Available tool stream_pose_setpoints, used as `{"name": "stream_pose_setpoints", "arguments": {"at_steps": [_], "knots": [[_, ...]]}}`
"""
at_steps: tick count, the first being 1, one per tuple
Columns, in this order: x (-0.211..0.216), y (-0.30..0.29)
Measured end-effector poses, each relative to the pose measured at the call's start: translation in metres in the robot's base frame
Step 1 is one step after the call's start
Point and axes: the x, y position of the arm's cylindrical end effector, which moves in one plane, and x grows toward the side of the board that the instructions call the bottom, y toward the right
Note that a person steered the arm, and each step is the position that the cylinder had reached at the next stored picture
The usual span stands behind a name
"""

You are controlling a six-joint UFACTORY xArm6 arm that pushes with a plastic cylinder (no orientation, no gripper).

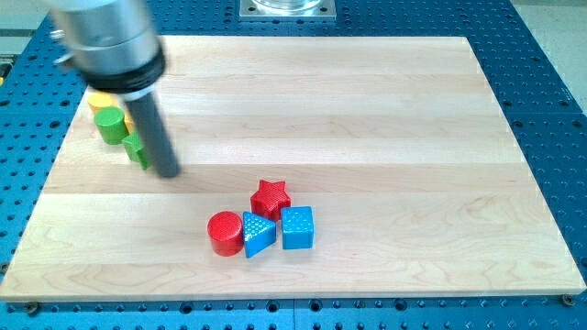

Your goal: Push the green star top of the yellow hexagon

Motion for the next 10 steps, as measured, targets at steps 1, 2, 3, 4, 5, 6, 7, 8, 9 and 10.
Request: {"name": "stream_pose_setpoints", "arguments": {"at_steps": [1, 2, 3, 4, 5, 6, 7, 8, 9, 10], "knots": [[-0.044, 0.048], [0.010, 0.058], [0.046, 0.015], [0.065, -0.051], [0.012, -0.047], [-0.015, -0.045], [-0.062, -0.045], [-0.082, -0.026], [-0.027, -0.034], [-0.027, -0.076]]}}
